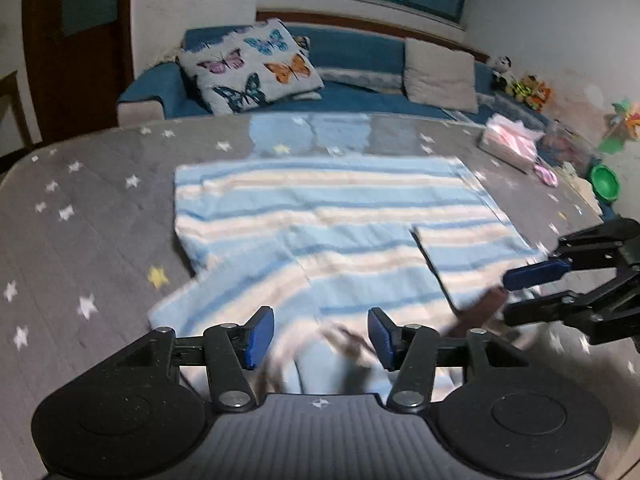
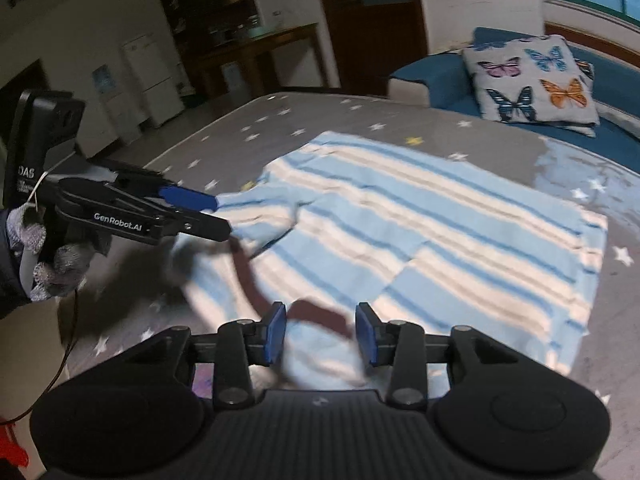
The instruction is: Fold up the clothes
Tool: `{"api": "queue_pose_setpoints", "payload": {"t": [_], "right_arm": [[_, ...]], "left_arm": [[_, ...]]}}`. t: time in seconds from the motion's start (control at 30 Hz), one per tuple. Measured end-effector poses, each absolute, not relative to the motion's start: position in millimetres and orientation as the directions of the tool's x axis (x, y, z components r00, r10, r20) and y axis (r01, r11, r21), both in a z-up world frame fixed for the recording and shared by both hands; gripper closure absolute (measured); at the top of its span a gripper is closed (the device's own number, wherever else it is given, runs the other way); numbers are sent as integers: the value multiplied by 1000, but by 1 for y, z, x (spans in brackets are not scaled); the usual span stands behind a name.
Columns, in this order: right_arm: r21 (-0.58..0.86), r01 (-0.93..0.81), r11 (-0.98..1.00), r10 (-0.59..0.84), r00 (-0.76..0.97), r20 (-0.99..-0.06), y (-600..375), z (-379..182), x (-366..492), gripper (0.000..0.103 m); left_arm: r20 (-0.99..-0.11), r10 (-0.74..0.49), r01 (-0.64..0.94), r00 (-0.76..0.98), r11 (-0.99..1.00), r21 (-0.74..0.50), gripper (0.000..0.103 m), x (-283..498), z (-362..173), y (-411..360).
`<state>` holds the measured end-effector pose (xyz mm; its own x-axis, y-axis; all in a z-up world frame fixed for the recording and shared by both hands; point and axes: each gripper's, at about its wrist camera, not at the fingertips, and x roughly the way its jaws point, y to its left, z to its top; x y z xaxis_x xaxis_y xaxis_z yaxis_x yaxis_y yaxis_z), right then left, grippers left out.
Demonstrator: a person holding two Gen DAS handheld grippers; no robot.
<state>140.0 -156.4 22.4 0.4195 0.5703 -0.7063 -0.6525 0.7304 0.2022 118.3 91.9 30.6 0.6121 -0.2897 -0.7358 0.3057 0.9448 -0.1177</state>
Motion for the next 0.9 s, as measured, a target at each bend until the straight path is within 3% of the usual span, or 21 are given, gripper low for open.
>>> {"api": "queue_pose_setpoints", "payload": {"t": [0.03,0.13,0.43,0.67,0.77,0.9], "right_arm": [[180,-661,729,561,424,-711,-153,21,133,77],[141,-691,709,565,436,-701,-148,22,112,83],[133,-781,610,582,328,-744,-148,12,53,81],[167,-770,616,635,359,-684,-159,50,64,79],[104,-720,686,579,453,-678,-156,59,84,66],[30,-651,759,467,511,-721,-139,45,112,60]], "left_arm": [[-738,-283,307,612,945,-107,87,114,29,91],[-720,-305,322,623,939,-120,92,93,29,95],[-739,-346,400,578,909,-112,93,25,14,111],[-726,-321,372,609,923,-97,92,13,26,135],[-688,-309,348,657,933,-87,92,19,42,140],[-655,-320,339,685,935,-102,88,35,56,132]]}}
